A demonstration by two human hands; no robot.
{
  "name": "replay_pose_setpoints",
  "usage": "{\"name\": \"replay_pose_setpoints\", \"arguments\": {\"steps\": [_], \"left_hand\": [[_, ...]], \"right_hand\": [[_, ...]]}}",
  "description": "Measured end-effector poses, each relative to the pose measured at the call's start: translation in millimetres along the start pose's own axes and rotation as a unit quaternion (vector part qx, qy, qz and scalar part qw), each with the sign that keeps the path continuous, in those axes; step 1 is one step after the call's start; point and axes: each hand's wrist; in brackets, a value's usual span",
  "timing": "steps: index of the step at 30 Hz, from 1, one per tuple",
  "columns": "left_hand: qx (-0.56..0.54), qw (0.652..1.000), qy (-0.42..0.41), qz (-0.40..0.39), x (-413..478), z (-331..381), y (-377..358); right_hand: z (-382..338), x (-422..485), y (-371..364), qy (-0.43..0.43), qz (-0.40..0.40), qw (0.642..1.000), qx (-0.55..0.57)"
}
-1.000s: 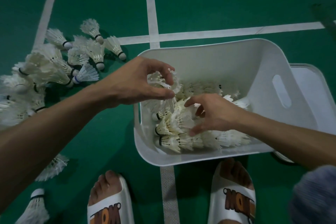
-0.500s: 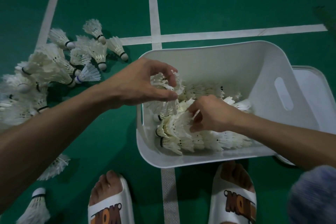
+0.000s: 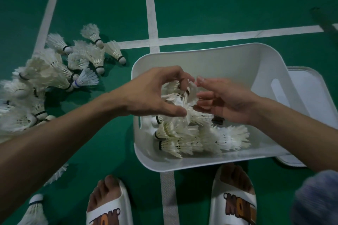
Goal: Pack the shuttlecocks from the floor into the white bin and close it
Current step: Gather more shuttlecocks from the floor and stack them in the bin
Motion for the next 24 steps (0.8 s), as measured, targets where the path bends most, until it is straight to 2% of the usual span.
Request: {"name": "replay_pose_setpoints", "arguments": {"steps": [5, 11, 14, 17, 21, 24], "left_hand": [[0.012, 1.0, -0.011, -0.013, 4.1, -0.1, -4.8], [0.038, 0.999, -0.001, 0.001, 11.8, -4.0, -8.5], [0.073, 0.996, 0.03, 0.029, 16.6, -3.6, -9.1], [0.026, 0.998, 0.053, 0.022, 17.2, -3.2, -9.9], [-0.021, 0.997, 0.071, 0.018, 14.9, -7.4, -11.5], [-0.016, 0.996, 0.085, 0.027, 16.4, -7.8, -10.9]], "right_hand": [[3.2, 3.1, -8.3, 0.0, 0.011, 0.999, 0.043], [8.7, 4.5, -4.3, 0.024, -0.028, 0.994, 0.104], [9.7, 7.7, -1.6, 0.04, 0.015, 0.991, 0.125], [7.6, 9.8, 7.6, 0.075, 0.085, 0.985, 0.132], [5.1, 5.7, 25.0, 0.113, 0.133, 0.985, 0.004], [5.4, -5.0, 33.8, 0.137, 0.128, 0.973, -0.132]]}}
Point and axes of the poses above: each hand's wrist, its own x-axis towards the middle knuckle, its own y-axis out of the back of the hand, z = x × y, and after that the axes turned 15 degrees about -z, right-handed
